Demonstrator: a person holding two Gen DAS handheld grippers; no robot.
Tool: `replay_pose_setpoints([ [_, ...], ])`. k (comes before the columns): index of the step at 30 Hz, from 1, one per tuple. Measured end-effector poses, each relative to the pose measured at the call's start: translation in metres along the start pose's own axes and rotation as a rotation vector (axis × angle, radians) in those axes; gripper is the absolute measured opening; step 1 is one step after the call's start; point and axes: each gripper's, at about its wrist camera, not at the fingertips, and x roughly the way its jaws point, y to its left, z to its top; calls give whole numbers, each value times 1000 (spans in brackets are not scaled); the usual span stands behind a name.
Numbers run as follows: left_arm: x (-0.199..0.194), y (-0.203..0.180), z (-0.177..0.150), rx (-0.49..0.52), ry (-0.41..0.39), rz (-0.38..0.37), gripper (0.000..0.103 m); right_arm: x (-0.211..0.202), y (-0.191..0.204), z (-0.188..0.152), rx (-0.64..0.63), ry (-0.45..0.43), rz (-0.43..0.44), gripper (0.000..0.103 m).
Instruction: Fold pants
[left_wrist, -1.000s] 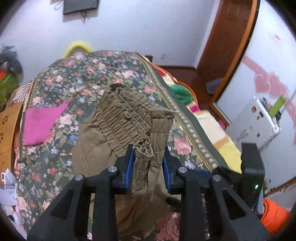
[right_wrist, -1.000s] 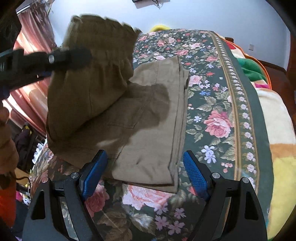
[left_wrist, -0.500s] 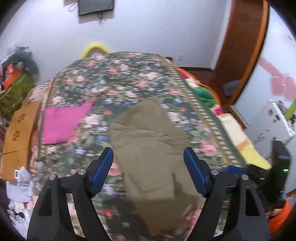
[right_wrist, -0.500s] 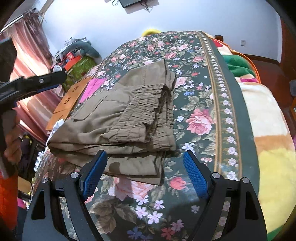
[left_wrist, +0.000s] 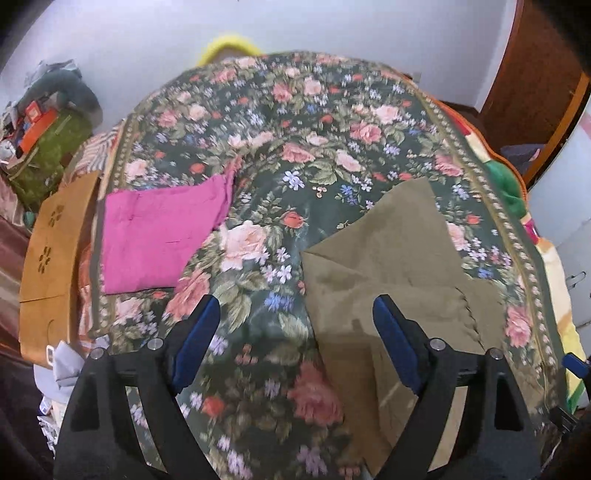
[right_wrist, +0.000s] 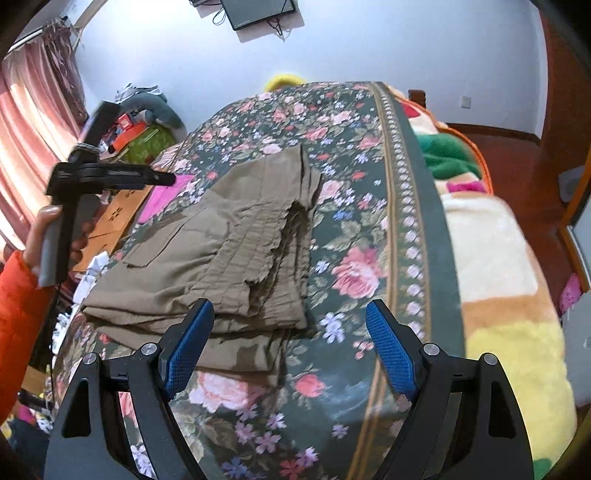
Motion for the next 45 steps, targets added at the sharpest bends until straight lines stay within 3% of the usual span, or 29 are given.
replay_pose_setpoints([
  [9,86,-21,20,59,168,-20,88,10,-16,12,53,-8,-21,82],
  [13,100,-22,16,86,169,30,103,14,-19,14,52,0,-28,82],
  [15,102,-24,10,135,182,34,103,15,-19,14,49,3,-29,82],
  [20,91,-25,-14,220,174,61,103,12,-14,13,42,0,-15,82],
  [25,73,-6,-40,141,200,40,103,5,-6,11,31,-9,2,82],
  [33,14,10,-104,58,137,54,103,1,5,5,10,4,32,82],
  [39,-18,13,-135,-20,100,30,103,19,4,-4,9,33,9,81],
  [42,-34,4,-148,17,29,71,103,28,-5,-5,34,48,17,74],
  [45,-43,5,-157,21,-1,56,86,41,-13,-5,65,98,54,45],
])
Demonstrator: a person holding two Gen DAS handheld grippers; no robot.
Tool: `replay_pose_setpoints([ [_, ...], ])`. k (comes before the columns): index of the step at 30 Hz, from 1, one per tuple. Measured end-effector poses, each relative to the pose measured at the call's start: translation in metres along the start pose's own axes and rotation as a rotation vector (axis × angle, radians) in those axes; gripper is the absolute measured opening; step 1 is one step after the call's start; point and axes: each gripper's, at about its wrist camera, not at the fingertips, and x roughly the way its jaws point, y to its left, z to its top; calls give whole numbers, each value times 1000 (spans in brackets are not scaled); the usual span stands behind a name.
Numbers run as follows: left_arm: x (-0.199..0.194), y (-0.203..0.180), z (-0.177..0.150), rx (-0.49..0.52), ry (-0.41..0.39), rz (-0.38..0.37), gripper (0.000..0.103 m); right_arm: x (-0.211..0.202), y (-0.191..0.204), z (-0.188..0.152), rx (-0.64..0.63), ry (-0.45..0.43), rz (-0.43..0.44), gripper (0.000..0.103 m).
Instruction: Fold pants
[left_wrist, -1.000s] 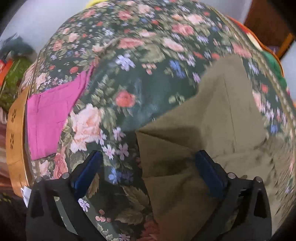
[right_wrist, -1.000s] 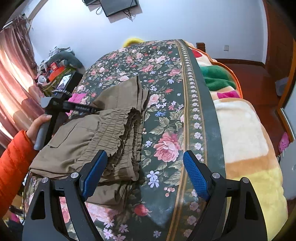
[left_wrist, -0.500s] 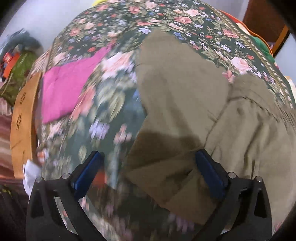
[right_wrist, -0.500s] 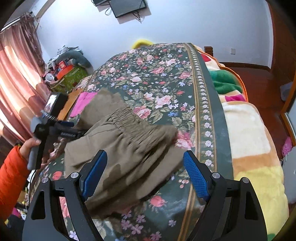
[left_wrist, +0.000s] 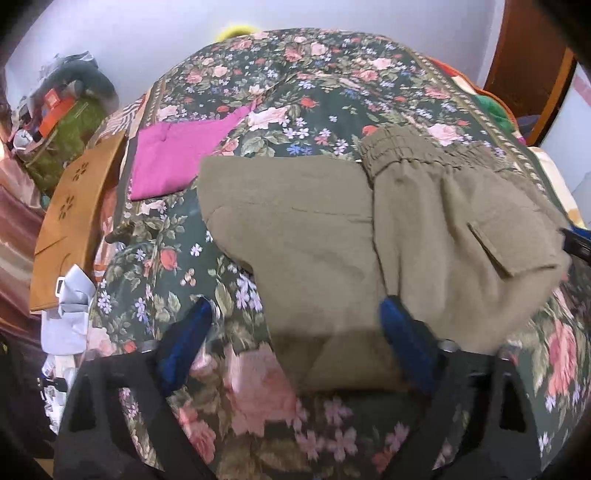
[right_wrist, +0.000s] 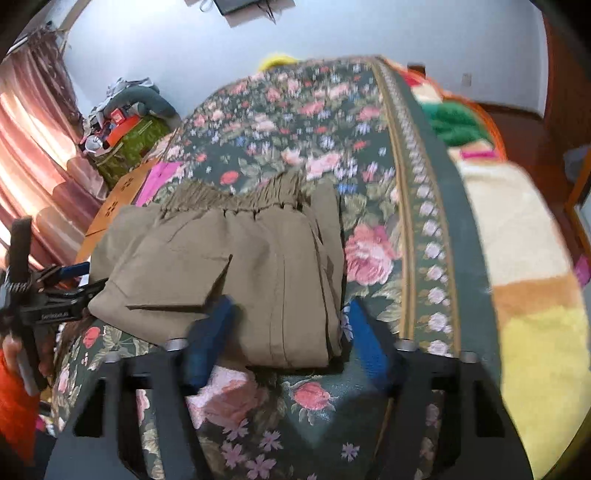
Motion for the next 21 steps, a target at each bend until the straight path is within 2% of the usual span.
replay_pose_setpoints([
  [1,-2,4,-3,-9,-6,-4,82,2,-2,-1,7,11,8,38],
  [4,-4,9,-8,-24,-21,34,71,6,-5,-4,13,30,10,33],
  [8,-5,22,-18,-65,-28,20,69,3,2,-9,-58,45,-30,28],
  [16,-12,42,-31,-90,-8,72,69,1,9,-7,-153,84,-74,29],
  [19,-16,54,-30,-102,-9,125,68,-3,8,0,-161,101,-79,36],
  [21,-22,62,-26,-114,-29,133,68,-7,6,7,-156,108,-72,39],
])
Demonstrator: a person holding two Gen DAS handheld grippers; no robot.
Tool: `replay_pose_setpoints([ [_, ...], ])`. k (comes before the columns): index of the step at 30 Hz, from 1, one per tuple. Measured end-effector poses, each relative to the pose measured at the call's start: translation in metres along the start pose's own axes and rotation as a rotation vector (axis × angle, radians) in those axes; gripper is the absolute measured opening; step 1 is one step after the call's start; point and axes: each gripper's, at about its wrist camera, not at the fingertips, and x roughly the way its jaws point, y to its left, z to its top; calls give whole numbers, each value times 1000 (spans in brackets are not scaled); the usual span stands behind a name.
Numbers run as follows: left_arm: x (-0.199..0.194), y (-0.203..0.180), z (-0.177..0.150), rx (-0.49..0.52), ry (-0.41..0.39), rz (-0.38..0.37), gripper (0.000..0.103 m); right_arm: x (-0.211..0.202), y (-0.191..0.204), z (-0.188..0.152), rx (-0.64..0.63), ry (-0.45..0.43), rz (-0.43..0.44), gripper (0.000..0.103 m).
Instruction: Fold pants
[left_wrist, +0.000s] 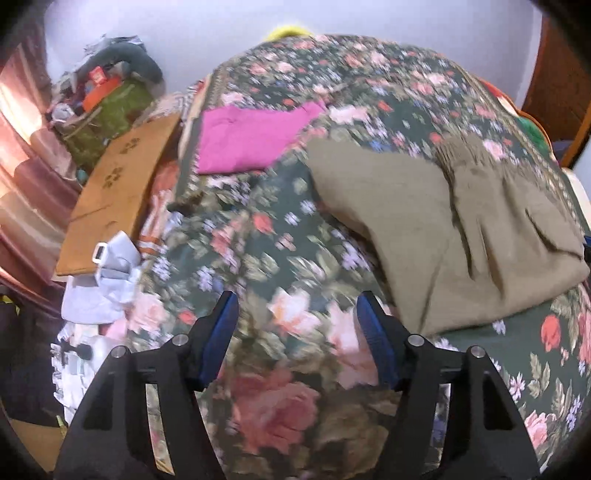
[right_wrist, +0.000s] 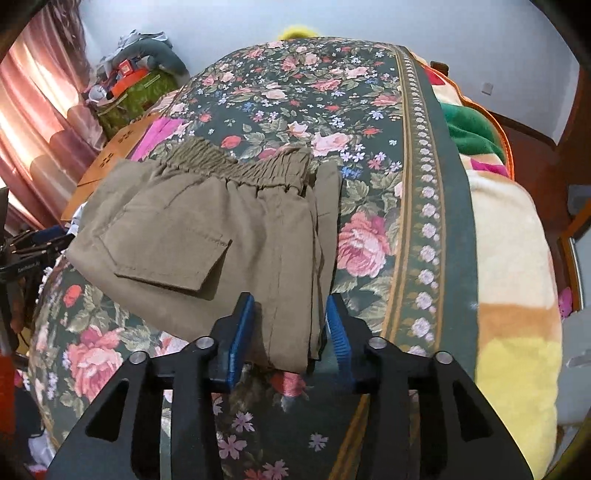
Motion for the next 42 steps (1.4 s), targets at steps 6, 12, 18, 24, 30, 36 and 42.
replay_pose_setpoints([
  [6,-19,8,34,-35,-81,-83,68,-9,-3,25,6,-79,-19,49],
  [12,4,-17,70,-10,-47,-219,60,10,6,45,-43,-93,-29,49],
  [18,45,-43,79,22,52,-296,38,43,13,53,-114,-18,8,33],
  [24,69,-24,73,-18,106,-295,12,54,1,51,-103,24,-6,29],
  [30,55,-6,75,-58,95,-253,12,41,-7,47,-85,13,-6,29],
  [36,28,3,66,-92,60,-236,29,24,-4,43,-96,9,-24,54],
  [42,23,-21,48,-13,43,-209,73,31,-9,35,-60,28,-15,58],
])
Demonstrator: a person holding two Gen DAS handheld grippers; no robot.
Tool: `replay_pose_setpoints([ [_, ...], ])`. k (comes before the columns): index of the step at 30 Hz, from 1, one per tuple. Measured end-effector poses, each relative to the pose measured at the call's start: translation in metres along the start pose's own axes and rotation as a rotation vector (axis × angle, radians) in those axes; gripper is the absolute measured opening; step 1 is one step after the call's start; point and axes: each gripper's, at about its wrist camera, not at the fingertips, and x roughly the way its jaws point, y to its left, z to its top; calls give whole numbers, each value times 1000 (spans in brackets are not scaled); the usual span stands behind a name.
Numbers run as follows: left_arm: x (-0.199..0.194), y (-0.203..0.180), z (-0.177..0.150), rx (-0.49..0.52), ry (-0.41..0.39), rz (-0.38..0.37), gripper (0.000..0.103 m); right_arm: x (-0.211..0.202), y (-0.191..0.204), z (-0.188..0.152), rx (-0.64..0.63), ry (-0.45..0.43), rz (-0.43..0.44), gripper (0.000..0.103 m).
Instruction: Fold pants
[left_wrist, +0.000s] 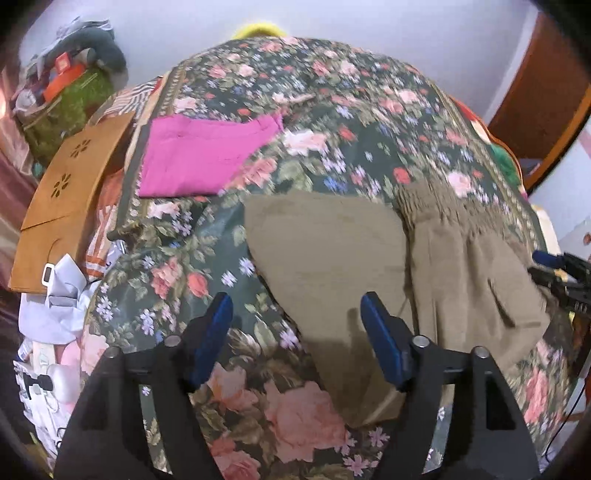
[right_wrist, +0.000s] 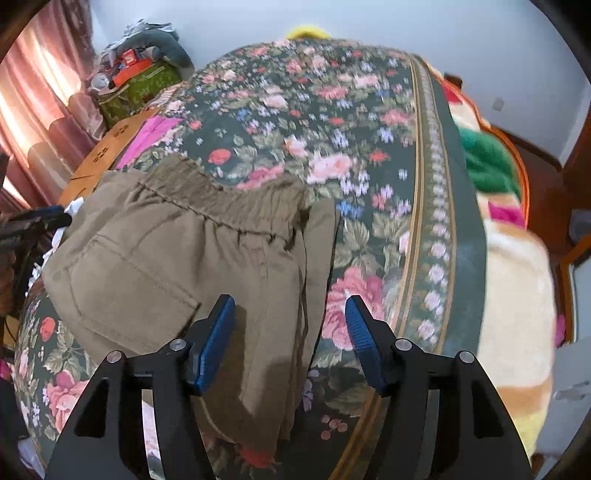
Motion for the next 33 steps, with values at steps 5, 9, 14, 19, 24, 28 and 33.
replay_pose_setpoints([
  [5,27,-1,-4,-40,88,-50,74,18,-11,-4,101,40,88,58],
  [9,40,5,6,-102,112,-126,74,26,-10,1,106,56,113,58],
  [14,44,0,14,-100,98,-176,57,35,-9,6,116,61,135,45],
  [19,42,-9,19,-72,77,-177,21,35,-14,6,140,50,133,23],
  [24,33,-14,26,-67,44,-139,9,22,0,10,69,-4,74,10],
  [28,13,-16,34,-38,-10,-142,4,12,8,22,16,-14,57,8],
  [33,-15,-19,48,1,-69,-110,3,-8,24,44,-43,-67,54,7],
])
